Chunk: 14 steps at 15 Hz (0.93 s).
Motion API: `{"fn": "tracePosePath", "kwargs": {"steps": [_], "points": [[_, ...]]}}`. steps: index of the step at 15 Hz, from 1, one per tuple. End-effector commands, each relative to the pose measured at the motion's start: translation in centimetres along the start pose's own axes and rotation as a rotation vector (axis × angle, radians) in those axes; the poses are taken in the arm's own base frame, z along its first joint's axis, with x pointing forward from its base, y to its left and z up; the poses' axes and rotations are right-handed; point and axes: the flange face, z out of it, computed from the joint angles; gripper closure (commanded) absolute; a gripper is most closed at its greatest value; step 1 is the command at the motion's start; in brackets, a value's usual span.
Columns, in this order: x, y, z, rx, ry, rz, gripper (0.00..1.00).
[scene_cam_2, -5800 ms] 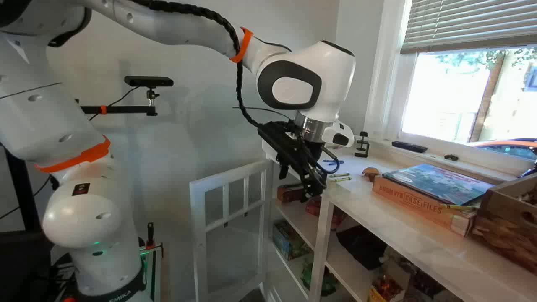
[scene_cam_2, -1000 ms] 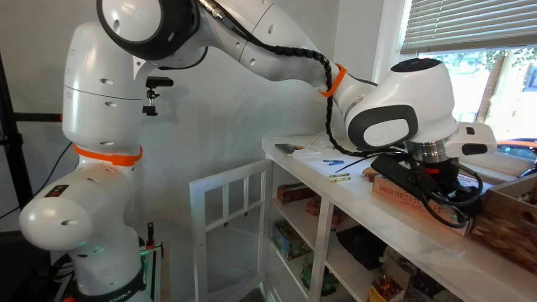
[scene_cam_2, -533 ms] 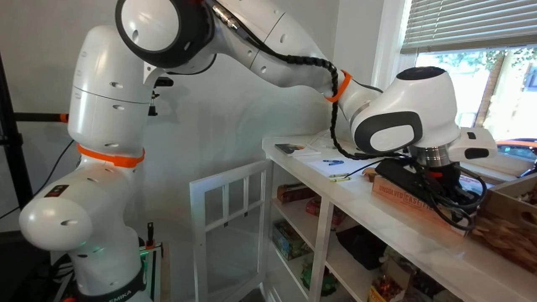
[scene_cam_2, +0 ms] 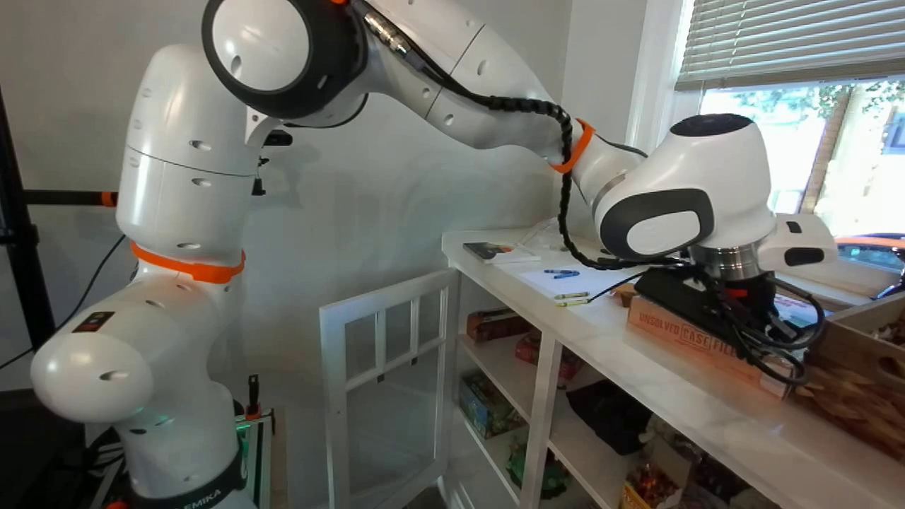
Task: Pick up the crayon from the book and put it on the counter
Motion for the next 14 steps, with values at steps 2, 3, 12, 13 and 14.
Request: {"fn": "tracePosePath", "kwargs": {"steps": [2, 3, 12, 13, 14], "points": [[0.1, -0.3, -0.6, 0.012, -0.019, -0.024, 0.97], [0.1, -0.9, -0.7, -0.002, -0.022, -0.015, 0.97], [-0.4, -7.0, -4.1, 0.021, -0.016, -0.064, 0.97], [-0.5, -8.0, -4.4, 0.036, -0.011, -0.077, 0.97], [-0.6, -9.0, -4.8, 0.050, -0.006, -0.091, 0.97]]}}
